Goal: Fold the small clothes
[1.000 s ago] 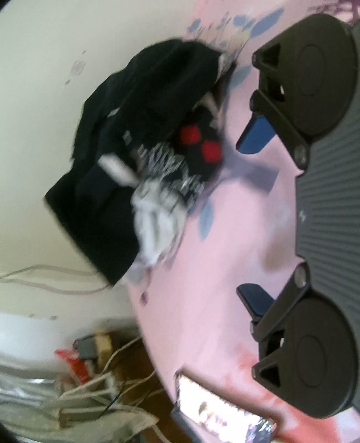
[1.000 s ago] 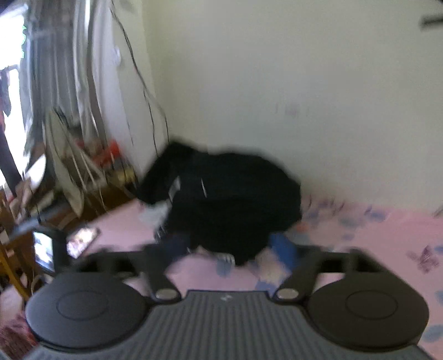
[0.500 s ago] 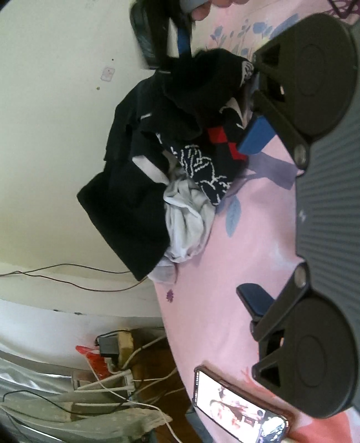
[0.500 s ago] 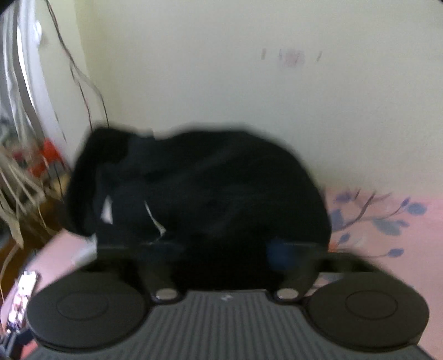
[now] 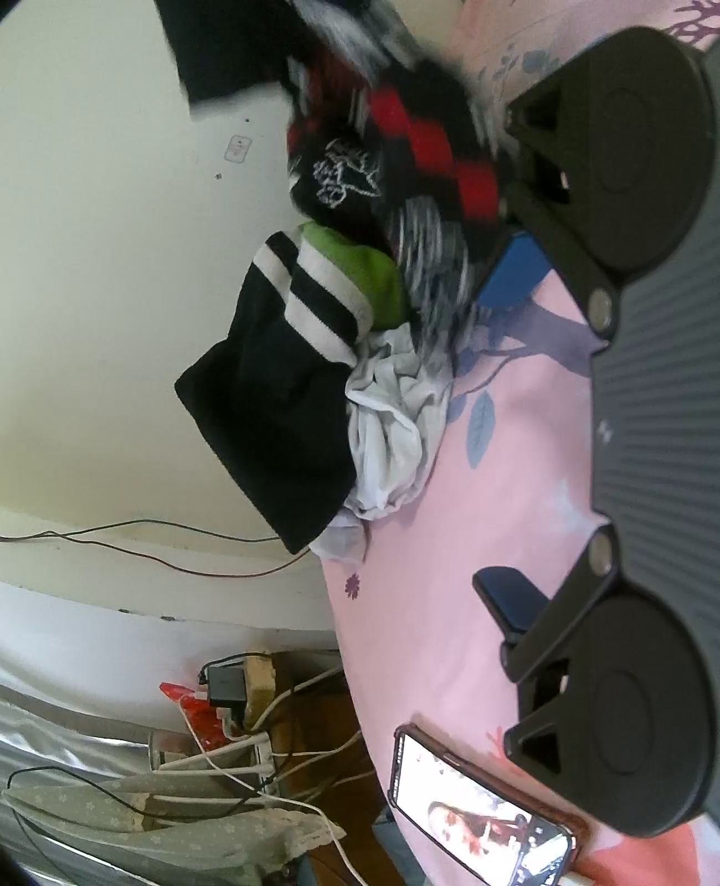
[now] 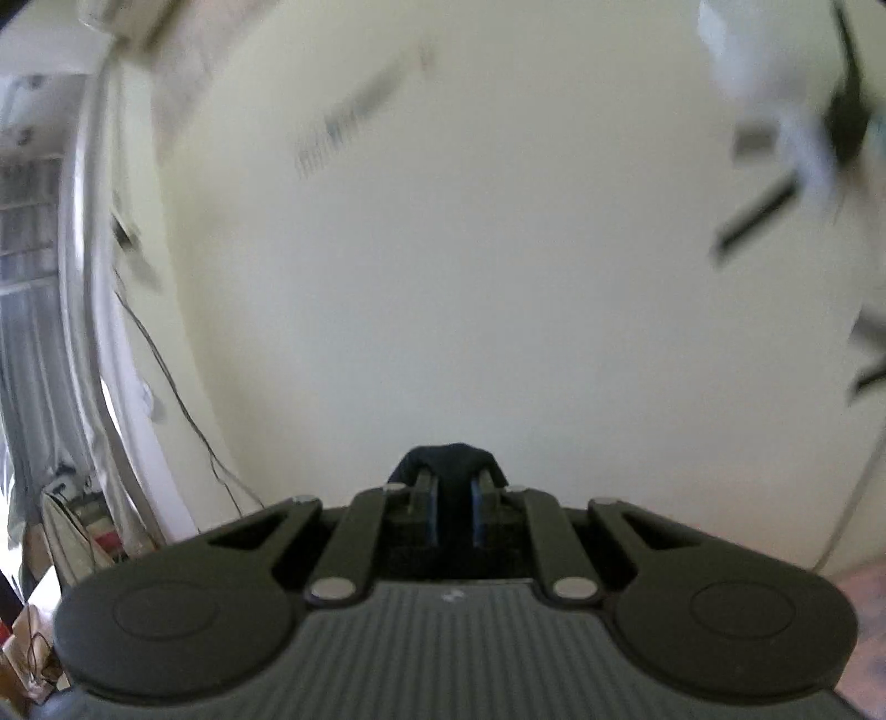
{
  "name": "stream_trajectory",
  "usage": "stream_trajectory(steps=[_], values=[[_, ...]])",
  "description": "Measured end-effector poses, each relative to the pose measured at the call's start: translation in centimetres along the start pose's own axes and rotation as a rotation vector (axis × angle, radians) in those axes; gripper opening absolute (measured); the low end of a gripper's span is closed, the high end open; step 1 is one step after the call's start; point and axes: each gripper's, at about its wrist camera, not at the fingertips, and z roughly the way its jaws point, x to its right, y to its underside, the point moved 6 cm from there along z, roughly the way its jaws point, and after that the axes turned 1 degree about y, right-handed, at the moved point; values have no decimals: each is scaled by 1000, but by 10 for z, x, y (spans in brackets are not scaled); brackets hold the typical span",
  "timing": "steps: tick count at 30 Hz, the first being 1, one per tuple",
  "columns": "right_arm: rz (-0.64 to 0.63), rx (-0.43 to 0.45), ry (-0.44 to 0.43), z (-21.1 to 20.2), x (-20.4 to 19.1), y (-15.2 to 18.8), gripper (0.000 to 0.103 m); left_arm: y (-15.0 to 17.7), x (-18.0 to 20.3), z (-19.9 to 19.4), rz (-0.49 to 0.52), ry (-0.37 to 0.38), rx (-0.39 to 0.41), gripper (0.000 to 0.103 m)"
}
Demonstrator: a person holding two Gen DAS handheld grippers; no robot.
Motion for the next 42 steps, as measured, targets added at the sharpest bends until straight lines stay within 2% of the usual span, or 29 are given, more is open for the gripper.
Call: stream_trajectory(steps=[2,3,5,7,8,10,11,13,15,17,21,24,25,27,28,29,30,31,33,36,39,41,42], values=[[-52,39,12,-36,3,-13,4,0,-1,0,-6,0,-5,103],[-71,30,13,-56,7,-14,5,1,-2,-1,-11,3,-8,103],[-58,-32,39,-82,25,-6,16,1,-4,-2,-18,13,-15,103],[-53,-57,72,-104,45,9,79,2,-4,-2,-22,35,-25,103],[-86,-8,119,-123,53,15,89,3,-3,-2,-22,41,-31,103],[-220,92,240,-161,62,29,90,4,-2,1,-17,50,-51,103],[-260,95,274,-172,67,34,90,5,1,2,-8,54,-62,103],[-284,65,313,-181,77,53,89,6,7,3,12,50,-77,103],[-282,5,301,-170,83,67,87,8,19,3,33,69,-98,103],[-287,-63,257,-141,77,83,86,9,35,3,8,141,-140,103],[-340,-235,77,-43,50,130,86,6,74,6,-60,270,-223,103],[-387,-419,54,48,43,177,83,0,109,19,-85,335,-309,102],[-409,-505,77,83,44,201,74,1,120,25,-81,351,-344,99],[-454,-631,123,127,47,241,54,11,141,44,-44,336,-452,79],[-482,-692,146,146,51,261,11,18,148,54,-38,333,-509,52],[-499,-727,178,154,57,275,0,17,152,55,-19,315,-478,38],[-494,-730,212,158,64,280,0,17,155,54,9,308,-472,23],[-449,-662,213,156,69,268,0,16,155,51,19,320,-490,12],[-338,-515,223,137,85,225,0,2,141,37,-22,366,-430,6],[-130,-235,360,77,147,128,0,-33,114,5,-62,424,-297,6],[28,-29,577,-2,223,70,0,-59,94,-10,-116,428,-219,6],[95,12,694,-50,265,66,0,-61,90,-7,-109,411,-207,6],[123,-1,724,-71,281,73,11,-56,91,-2,-109,402,-228,7]])
